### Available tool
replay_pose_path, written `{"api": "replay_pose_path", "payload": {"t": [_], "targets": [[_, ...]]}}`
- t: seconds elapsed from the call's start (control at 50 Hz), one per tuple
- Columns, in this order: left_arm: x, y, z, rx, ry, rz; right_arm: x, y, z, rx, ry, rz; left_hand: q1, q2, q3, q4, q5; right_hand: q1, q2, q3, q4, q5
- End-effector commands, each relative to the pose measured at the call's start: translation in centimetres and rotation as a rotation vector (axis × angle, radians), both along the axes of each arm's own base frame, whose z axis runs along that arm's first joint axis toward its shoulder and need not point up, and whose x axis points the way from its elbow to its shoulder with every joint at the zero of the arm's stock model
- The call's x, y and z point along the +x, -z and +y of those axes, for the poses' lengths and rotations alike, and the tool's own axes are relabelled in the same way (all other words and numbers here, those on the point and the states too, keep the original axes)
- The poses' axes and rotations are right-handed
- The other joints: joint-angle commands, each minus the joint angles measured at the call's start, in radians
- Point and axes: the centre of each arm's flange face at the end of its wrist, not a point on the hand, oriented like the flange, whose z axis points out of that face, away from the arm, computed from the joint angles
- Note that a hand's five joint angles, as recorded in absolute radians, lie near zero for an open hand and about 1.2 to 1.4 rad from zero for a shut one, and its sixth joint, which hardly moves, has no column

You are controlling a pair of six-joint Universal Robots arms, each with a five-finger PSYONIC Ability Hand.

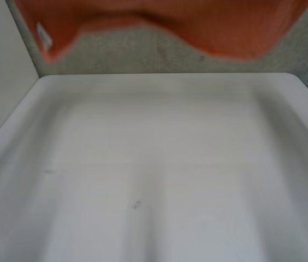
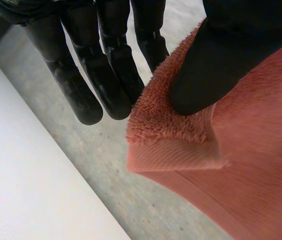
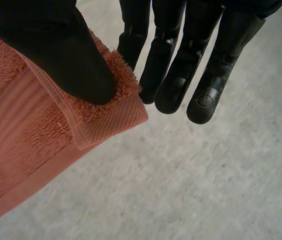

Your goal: Fold the laundry

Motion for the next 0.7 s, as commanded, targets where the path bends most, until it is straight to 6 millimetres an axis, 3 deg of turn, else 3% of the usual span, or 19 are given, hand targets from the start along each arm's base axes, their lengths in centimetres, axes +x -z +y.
{"api": "replay_pose_path", "payload": {"t": [0.02,0.04,0.06,0.08,0.1,0.12,0.14,0.18,0.2,0.22,0.28,0.32,0.34,0.36,0.38,0.44,0.5,0.64,0.7], "targets": [[0.0,5.7,0.3,0.188,0.063,0.028,0.2,5.0,0.0,0.162,-0.020,0.015,0.289,0.198,0.202,0.201,0.263,0.436,0.218,0.213,0.204,0.239],[0.0,5.7,0.3,0.188,0.063,0.028,0.4,7.0,0.0,0.227,-0.030,0.025,0.289,0.198,0.202,0.201,0.263,0.436,0.218,0.213,0.204,0.239],[0.2,7.5,0.3,0.244,0.064,0.029,0.5,9.0,0.0,0.289,-0.044,0.037,0.289,0.198,0.202,0.201,0.263,0.436,0.218,0.213,0.204,0.239],[0.2,9.5,0.4,0.305,0.067,0.026,0.5,9.0,0.0,0.290,-0.044,0.037,0.289,0.198,0.202,0.201,0.263,0.436,0.218,0.213,0.204,0.239],[0.2,9.6,0.4,0.306,0.067,0.026,0.8,11.1,0.2,0.351,-0.067,0.050,0.289,0.198,0.202,0.201,0.263,0.436,0.218,0.213,0.204,0.239],[0.2,11.8,0.5,0.368,0.068,0.021,0.8,11.1,0.3,0.352,-0.067,0.050,0.289,0.198,0.202,0.201,0.263,0.436,0.218,0.213,0.204,0.239],[0.2,11.8,0.5,0.369,0.068,0.021,1.2,15.0,0.7,0.461,-0.111,0.072,0.289,0.198,0.202,0.201,0.263,0.436,0.218,0.213,0.204,0.239],[0.1,16.0,0.8,0.474,0.068,0.010,1.4,16.0,0.8,0.491,-0.125,0.077,0.289,0.198,0.202,0.201,0.263,0.436,0.218,0.213,0.204,0.239],[0.1,18.5,0.8,0.533,0.068,-0.001,1.7,18.1,0.9,0.550,-0.138,0.086,0.289,0.198,0.202,0.201,0.263,0.436,0.218,0.213,0.204,0.239],[0.1,19.7,0.9,0.562,0.065,-0.004,1.7,18.1,0.9,0.551,-0.138,0.086,0.289,0.198,0.202,0.201,0.263,0.436,0.218,0.213,0.204,0.239],[0.2,24.8,1.4,0.686,0.060,-0.024,2.9,24.5,1.1,0.724,-0.157,0.130,0.289,0.198,0.202,0.201,0.263,0.436,0.218,0.213,0.204,0.239],[0.3,26.8,1.9,0.744,0.058,-0.032,3.1,26.4,1.2,0.773,-0.155,0.156,0.289,0.198,0.202,0.201,0.263,0.436,0.218,0.213,0.204,0.239],[0.3,26.8,1.9,0.744,0.058,-0.032,3.2,27.3,1.3,0.796,-0.151,0.172,0.289,0.198,0.202,0.201,0.263,0.436,0.218,0.213,0.204,0.239],[0.4,29.0,2.6,0.814,0.053,-0.047,3.3,28.1,1.4,0.821,-0.148,0.188,0.289,0.198,0.202,0.201,0.263,0.436,0.218,0.213,0.204,0.239],[0.5,29.6,2.9,0.833,0.050,-0.052,3.1,29.5,1.6,0.868,-0.132,0.220,0.289,0.198,0.202,0.201,0.263,0.436,0.218,0.213,0.204,0.239],[0.8,30.9,4.2,0.898,0.042,-0.065,2.4,30.9,2.3,0.954,-0.080,0.286,0.289,0.198,0.202,0.201,0.263,0.436,0.218,0.213,0.204,0.239],[1.3,31.3,5.4,0.947,0.030,-0.075,1.8,30.8,3.3,1.019,-0.040,0.346,0.289,0.198,0.202,0.201,0.263,0.436,0.218,0.213,0.204,0.239],[2.9,28.4,9.5,1.058,-0.014,-0.133,1.0,27.8,6.7,1.121,-0.013,0.506,0.289,0.198,0.202,0.201,0.263,0.436,0.218,0.213,0.204,0.239],[3.7,27.3,11.7,1.139,-0.034,-0.186,-0.7,27.2,8.3,1.206,0.004,0.596,0.289,0.198,0.202,0.201,0.263,0.436,0.218,0.213,0.204,0.239]]}}
